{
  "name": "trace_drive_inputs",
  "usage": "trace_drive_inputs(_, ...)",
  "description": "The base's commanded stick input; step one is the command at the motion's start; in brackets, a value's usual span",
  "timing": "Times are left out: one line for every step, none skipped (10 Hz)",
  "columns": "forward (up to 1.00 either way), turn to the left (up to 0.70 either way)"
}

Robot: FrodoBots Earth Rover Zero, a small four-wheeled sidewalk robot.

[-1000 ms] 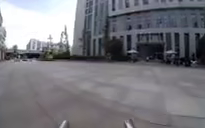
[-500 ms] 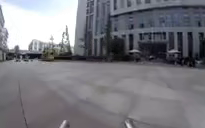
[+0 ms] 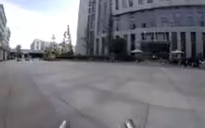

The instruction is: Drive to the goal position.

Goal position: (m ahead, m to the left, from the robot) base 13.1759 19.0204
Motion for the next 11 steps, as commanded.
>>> trace_drive_inputs(0.7,0.0)
trace_drive_inputs(0.7,0.0)
trace_drive_inputs(0.7,0.0)
trace_drive_inputs(0.7,0.0)
trace_drive_inputs(0.7,0.0)
trace_drive_inputs(0.7,0.0)
trace_drive_inputs(0.7,0.0)
trace_drive_inputs(0.7,0.0)
trace_drive_inputs(0.7,0.0)
trace_drive_inputs(0.7,0.0)
trace_drive_inputs(0.7,0.0)
